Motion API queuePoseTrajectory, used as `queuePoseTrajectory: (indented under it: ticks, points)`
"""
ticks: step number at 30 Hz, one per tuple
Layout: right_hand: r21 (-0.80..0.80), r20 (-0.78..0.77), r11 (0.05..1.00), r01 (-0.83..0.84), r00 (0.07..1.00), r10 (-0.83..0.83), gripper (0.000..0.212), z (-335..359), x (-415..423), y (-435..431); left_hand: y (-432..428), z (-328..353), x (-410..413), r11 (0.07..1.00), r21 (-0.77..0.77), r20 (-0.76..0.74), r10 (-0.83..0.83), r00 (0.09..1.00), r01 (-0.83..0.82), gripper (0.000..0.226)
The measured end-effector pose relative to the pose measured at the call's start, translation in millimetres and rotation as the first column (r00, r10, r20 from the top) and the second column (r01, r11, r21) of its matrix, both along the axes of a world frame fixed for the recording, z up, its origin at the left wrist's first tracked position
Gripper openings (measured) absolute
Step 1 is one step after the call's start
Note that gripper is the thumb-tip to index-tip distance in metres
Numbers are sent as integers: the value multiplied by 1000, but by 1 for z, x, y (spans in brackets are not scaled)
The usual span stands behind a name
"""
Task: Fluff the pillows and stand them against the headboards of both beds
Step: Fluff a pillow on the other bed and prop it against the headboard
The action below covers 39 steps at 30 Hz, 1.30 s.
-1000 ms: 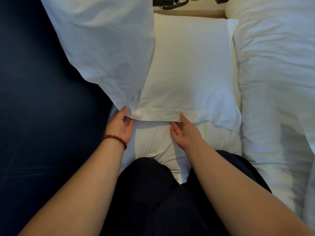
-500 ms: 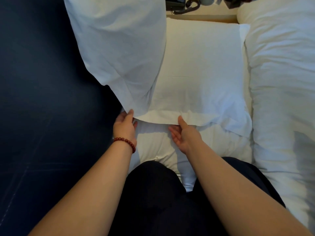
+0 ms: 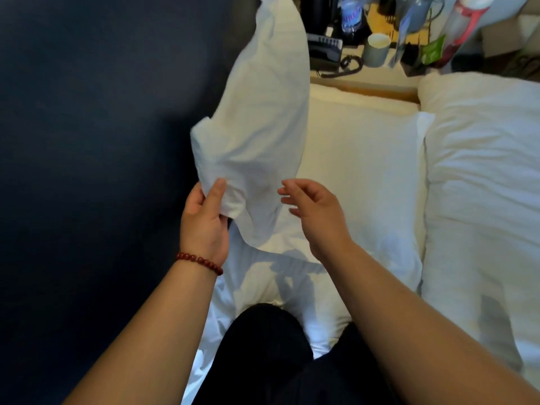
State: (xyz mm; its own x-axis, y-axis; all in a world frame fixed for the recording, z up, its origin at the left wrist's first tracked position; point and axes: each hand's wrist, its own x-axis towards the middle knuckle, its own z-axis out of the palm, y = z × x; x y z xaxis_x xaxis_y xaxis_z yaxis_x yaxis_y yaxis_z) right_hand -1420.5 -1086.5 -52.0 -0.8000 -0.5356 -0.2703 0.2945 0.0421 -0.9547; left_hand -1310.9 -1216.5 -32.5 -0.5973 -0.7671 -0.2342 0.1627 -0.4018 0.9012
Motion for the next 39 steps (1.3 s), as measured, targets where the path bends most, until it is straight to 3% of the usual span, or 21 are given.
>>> queuePoseTrajectory:
  ticks: [3,6,8,9,12,13,14,16,17,19,21,23,24,25,27,28,29,32,35,37,39]
  points:
    - [13,-341,998,-68,937,68,10,43,-20,-24,2,28,-1,999,25,17,39,999,-40,39]
    - [135,-674,972,-190,702,231,18,71,-35,-55,3,43,1,984,134,42,115,992,-120,44]
    - [256,-768,926,-279,523,370,29,79,-43,-73,4,48,4,963,201,63,167,984,-177,43]
    - [341,-801,881,-327,390,455,35,82,-47,-80,5,49,6,948,237,76,201,977,-213,41]
    - [698,-714,653,-294,-209,669,49,76,-77,-91,8,49,13,875,371,113,290,950,-311,35]
    - [761,-648,607,-227,-299,701,51,74,-93,-95,9,50,14,849,409,133,306,943,-334,32]
    - [781,-622,605,-155,-286,729,51,75,-108,-99,10,50,14,828,438,157,313,937,-350,27]
    - [735,-678,677,-43,-77,731,48,85,-126,-109,11,49,14,788,482,205,324,923,-384,23]
    - [675,-737,737,-14,-43,674,47,90,-122,-113,13,49,15,773,495,223,329,918,-397,23]
    - [527,-842,831,-181,-249,479,47,96,-100,-114,16,49,14,753,507,232,348,908,-418,22]
    - [614,-766,670,-417,-517,381,48,85,-80,-103,19,49,16,745,481,260,382,887,-462,19]
    - [773,-613,513,-373,-646,454,49,77,-90,-99,19,48,18,726,429,321,434,842,-538,16]
    - [804,-575,511,-306,-620,534,52,76,-106,-106,19,47,20,713,407,341,461,819,-571,15]
    - [824,-545,533,-192,-523,655,54,77,-123,-114,20,48,21,703,390,351,483,802,-594,15]
    - [822,-556,569,25,-184,811,53,86,-155,-125,23,50,23,690,374,369,504,781,-620,14]
    - [794,-600,603,72,-66,797,52,90,-163,-128,25,52,23,682,378,370,509,777,-626,13]
    - [753,-652,653,82,-44,757,52,93,-162,-126,26,54,23,674,387,366,514,776,-629,11]
    - [624,-760,769,-138,-337,556,49,92,-128,-104,30,58,25,659,399,356,530,770,-638,7]
    - [715,-656,632,-299,-602,456,54,74,-95,-70,42,60,26,674,357,387,524,759,-647,22]
    - [808,-557,528,-262,-631,540,59,67,-95,-62,54,63,25,648,337,428,541,724,-683,36]
    - [839,-521,515,-176,-533,666,64,73,-117,-78,62,67,25,606,363,453,549,702,-708,21]
